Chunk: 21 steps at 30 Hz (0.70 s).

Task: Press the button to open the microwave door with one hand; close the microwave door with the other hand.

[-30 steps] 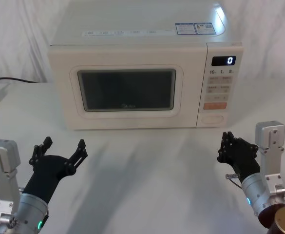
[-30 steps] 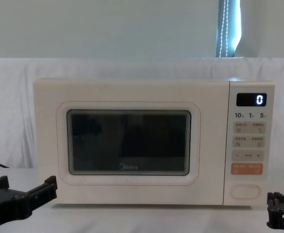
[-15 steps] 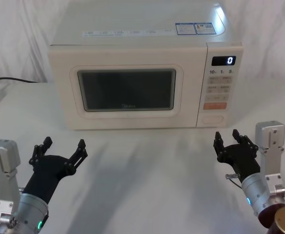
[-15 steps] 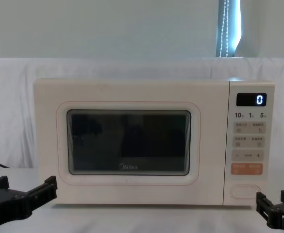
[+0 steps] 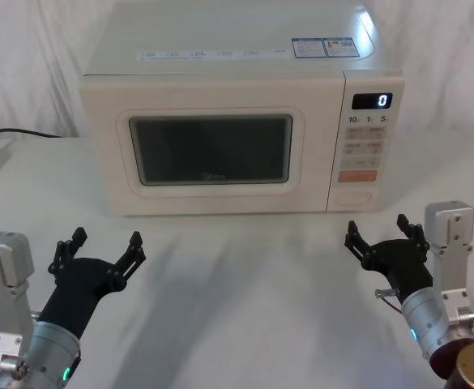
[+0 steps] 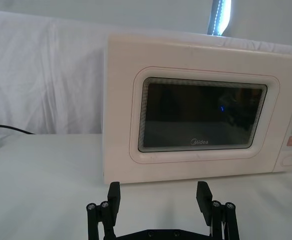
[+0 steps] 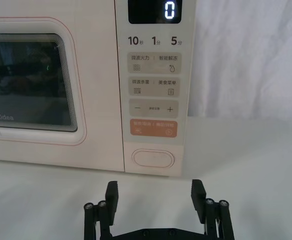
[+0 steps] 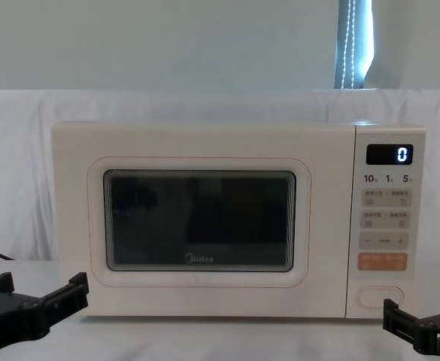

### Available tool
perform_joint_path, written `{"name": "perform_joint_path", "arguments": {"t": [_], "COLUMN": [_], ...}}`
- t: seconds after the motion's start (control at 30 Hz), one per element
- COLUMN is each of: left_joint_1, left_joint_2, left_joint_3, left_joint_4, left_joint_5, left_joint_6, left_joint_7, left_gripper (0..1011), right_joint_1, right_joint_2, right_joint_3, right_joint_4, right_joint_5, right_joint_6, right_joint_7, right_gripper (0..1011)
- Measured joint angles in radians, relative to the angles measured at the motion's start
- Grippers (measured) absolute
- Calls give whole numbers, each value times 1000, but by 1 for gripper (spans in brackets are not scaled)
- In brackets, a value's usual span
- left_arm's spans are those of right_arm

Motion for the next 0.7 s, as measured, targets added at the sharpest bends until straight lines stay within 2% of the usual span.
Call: {"name": "perform_joint_path", "arguments": {"t": [0.1, 0.7], "left_joint_1": [0, 0], "left_joint_2": [0, 0], "left_joint_3": [0, 0], "left_joint_4": [0, 0], "left_joint_5": [0, 0], "left_joint_6": [0, 0], "left_joint_7": [0, 0], "left_gripper": [1001, 1001], "right_joint_1": [0, 0], "right_joint_2": [0, 0], "right_joint_3": [0, 0], "right_joint_4": [0, 0], "right_joint_5": [0, 0], "right_joint_6": [0, 0], "right_joint_7": [0, 0], "right_gripper": [1002, 1002]}}
